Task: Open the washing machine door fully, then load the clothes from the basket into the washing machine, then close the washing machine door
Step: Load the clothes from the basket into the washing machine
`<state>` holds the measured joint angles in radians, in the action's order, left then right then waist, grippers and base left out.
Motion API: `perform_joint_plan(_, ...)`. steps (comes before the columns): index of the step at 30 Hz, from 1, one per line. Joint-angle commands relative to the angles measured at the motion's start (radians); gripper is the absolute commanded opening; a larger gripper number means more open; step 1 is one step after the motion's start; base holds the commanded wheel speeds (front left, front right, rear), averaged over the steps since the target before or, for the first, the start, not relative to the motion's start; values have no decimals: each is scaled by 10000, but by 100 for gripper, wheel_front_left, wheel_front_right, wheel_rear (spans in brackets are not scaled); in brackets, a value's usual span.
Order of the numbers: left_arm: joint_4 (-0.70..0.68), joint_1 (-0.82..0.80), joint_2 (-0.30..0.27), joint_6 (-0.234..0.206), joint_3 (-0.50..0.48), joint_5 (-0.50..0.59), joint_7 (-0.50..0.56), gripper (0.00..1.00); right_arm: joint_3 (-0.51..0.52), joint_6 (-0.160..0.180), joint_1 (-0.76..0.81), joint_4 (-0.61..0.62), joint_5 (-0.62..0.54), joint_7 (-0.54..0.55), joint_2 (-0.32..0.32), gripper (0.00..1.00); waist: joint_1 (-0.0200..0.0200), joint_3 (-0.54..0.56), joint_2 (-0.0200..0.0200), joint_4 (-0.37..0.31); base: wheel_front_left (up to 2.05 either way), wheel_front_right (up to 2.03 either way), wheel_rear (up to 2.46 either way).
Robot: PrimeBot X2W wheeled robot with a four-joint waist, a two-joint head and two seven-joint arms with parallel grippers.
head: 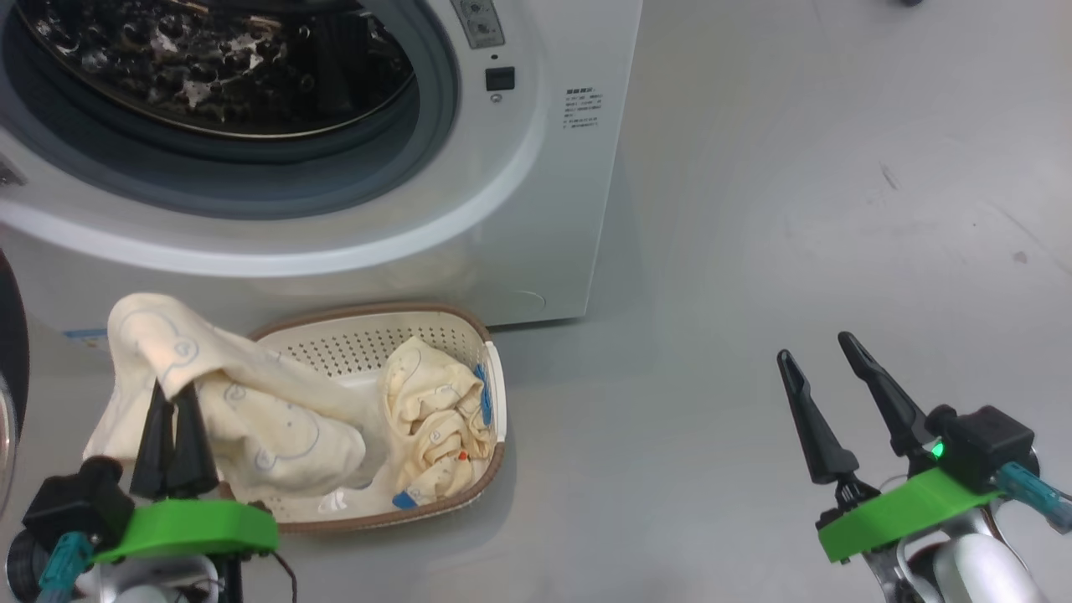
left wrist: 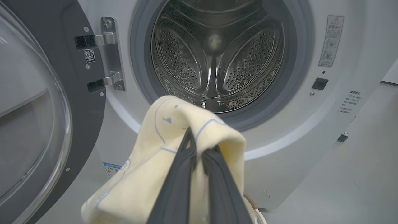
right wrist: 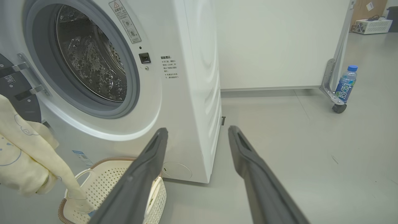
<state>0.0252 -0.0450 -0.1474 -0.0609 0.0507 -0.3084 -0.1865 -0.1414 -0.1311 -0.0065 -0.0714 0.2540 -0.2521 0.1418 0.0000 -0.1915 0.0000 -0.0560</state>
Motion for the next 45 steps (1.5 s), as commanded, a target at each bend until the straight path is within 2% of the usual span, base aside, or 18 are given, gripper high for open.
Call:
perform_joint_plan(1, -284, -550, -201, 57, -349, -39, -140, 0, -175, 4, -441, 327, -78, -82, 91, 100, 0, -338, 0, -3, 0, 0, 0)
perform_joint_plan(11, 702, -2634, -396, 408, -158, -91, -241, 0, -242, 4, -1072, 396, -152, -92, 69, 100, 0, -1841, 0, -160, 0, 0, 0)
perform_joint_plan(20, 2262, -5059, -752, 899, 22, -135, -204, 0, -357, 4, -1537, 497, -231, -95, -15, 100, 0, -2868, 0, -317, 0, 0, 0)
perform_joint_plan(30, 3773, -7562, -1610, 1152, -61, -46, 148, 0, -606, 4, -1834, 451, -186, -96, -48, 100, 0, -3243, 0, -662, 0, 0, 0)
perform_joint_plan(38, 4837, -9548, -2101, 1315, -74, -108, 632, 0, -794, 4, -1924, 361, -84, -96, -73, 100, 0, -3434, 0, -977, 0, 0, 0)
perform_joint_plan(45, 5978, -10994, -2443, 1392, 303, 209, 1051, 0, -899, 4, -1983, 416, -24, -97, -106, 100, 0, -3953, 0, -1294, 0, 0, 0)
